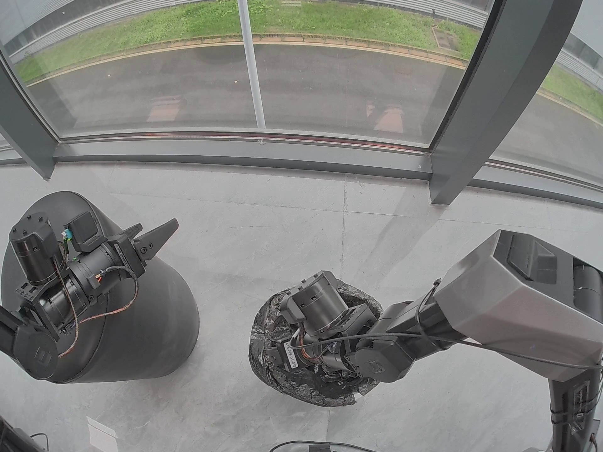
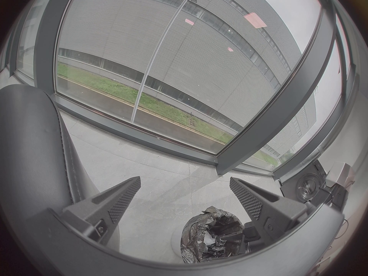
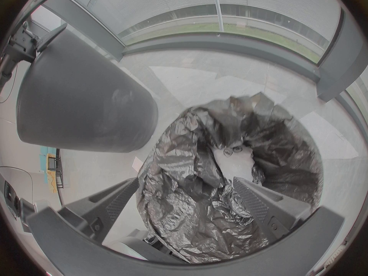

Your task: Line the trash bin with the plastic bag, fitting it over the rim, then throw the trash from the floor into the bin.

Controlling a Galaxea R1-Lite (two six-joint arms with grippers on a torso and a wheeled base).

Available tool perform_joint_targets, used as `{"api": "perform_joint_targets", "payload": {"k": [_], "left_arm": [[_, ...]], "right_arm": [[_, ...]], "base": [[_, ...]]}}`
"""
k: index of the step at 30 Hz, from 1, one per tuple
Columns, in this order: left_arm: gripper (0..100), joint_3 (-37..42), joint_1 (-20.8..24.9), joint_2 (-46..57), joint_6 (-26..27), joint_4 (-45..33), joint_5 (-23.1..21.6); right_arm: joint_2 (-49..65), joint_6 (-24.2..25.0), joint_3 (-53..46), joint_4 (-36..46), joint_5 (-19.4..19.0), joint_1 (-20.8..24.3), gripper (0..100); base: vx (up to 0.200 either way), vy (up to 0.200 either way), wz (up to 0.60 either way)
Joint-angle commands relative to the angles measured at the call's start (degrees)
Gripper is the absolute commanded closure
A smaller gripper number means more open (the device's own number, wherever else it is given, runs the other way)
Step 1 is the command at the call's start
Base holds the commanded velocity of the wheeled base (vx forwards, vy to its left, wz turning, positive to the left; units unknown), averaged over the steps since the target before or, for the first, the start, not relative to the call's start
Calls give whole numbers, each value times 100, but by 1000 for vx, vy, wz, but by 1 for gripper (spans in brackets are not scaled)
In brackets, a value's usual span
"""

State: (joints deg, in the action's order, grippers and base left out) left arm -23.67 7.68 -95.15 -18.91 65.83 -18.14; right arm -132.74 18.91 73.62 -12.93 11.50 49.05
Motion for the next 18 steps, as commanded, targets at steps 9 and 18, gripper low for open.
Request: {"api": "perform_joint_targets", "payload": {"k": [9, 18], "left_arm": [[0, -14, -3, -118, 1, 9, 3], [0, -32, -3, -241, 1, 9, 3]], "right_arm": [[-674, -1, 74, -201, -86, -529, 0], [-1052, -19, 513, -183, -271, -819, 0]], "base": [[0, 0, 0], [0, 0, 0]]}}
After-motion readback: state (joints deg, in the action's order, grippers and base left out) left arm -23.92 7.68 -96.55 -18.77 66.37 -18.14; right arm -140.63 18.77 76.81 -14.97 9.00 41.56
